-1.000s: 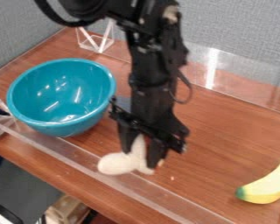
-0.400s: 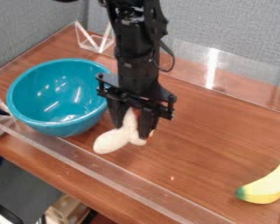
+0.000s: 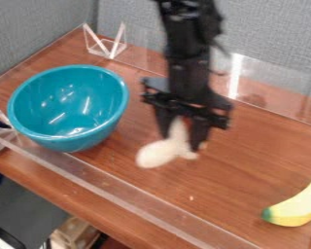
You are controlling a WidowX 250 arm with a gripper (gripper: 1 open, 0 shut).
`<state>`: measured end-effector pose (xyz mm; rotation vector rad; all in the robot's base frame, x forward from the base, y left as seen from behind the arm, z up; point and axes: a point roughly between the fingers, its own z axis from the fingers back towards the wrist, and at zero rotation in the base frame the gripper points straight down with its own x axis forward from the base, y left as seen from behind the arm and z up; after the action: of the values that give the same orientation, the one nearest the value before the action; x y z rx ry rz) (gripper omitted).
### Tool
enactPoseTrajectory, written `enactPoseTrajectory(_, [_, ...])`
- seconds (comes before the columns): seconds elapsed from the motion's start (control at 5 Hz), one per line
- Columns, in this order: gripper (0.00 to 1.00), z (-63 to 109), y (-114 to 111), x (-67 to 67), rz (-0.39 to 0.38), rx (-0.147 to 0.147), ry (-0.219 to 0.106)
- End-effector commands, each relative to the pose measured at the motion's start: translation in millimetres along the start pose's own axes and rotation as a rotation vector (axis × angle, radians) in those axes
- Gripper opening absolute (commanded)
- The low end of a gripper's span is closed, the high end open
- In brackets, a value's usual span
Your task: Remove the mushroom from inside the blue bowl and put it on the table
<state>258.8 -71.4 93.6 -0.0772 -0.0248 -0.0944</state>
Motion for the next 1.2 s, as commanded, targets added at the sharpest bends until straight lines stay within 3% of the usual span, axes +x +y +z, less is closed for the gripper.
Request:
enactPoseTrajectory(0.0, [0.0,4.6,-37.9,15.5,-0.063,-0.021,-0.04])
enactPoseTrajectory(0.2, [0.0,-6.4,-45.6,10.2,-0.056,-0.017,-0.023])
enactPoseTrajectory(0.6, [0.0,-43.6,-36.2,8.5,-0.015,-0.017,0.012])
enactPoseTrajectory(0.8, [0.0,-53.8,-25.9,13.7,0.003,-0.008,0.003])
enactPoseTrajectory(1.0, [1.0,-55.7,-21.9,14.1,0.026,-0.005,0.006])
